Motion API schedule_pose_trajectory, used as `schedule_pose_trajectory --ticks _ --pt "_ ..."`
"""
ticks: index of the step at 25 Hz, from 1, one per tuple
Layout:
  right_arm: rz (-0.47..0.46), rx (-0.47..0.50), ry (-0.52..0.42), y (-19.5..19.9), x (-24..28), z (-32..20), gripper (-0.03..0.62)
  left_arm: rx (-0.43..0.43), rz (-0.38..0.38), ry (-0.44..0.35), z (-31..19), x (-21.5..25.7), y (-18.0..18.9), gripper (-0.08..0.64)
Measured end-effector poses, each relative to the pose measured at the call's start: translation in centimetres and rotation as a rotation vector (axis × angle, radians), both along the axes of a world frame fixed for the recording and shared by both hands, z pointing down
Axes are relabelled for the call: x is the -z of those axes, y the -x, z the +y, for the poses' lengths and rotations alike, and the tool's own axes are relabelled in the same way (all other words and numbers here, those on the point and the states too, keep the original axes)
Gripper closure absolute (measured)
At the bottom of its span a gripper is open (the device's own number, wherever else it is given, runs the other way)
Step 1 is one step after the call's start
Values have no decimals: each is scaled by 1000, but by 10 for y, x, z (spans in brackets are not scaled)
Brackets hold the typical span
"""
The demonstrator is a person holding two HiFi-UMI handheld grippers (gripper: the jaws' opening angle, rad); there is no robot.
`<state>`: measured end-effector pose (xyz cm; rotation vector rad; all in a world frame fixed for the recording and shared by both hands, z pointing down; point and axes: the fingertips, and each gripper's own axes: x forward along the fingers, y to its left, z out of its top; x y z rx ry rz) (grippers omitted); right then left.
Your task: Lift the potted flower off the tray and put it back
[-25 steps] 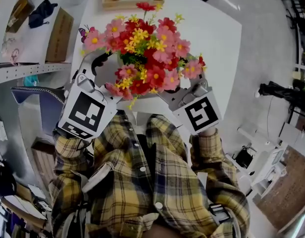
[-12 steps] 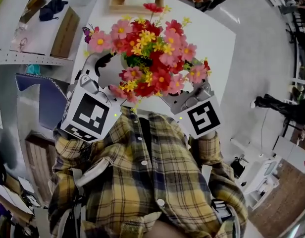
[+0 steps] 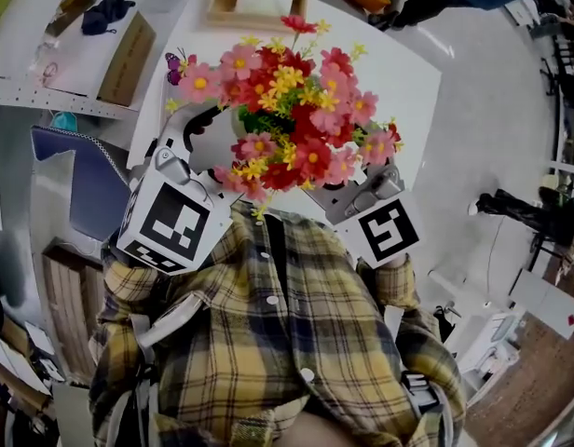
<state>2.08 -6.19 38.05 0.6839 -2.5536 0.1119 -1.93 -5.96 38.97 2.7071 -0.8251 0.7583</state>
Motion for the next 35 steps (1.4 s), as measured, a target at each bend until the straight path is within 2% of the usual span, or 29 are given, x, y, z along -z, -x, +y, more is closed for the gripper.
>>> schedule_pose_trajectory --ticks 7,16,35 --pt "8 12 -31 -2 9 2 218 24 12 -19 3 8 -3 187" --pt "-16 3 -5 -2 -5 -2 218 31 4 -6 0 -6 -3 189" --pt "-22 24 -1 -4 -6 -2 218 58 8 -4 1 -7 -6 189"
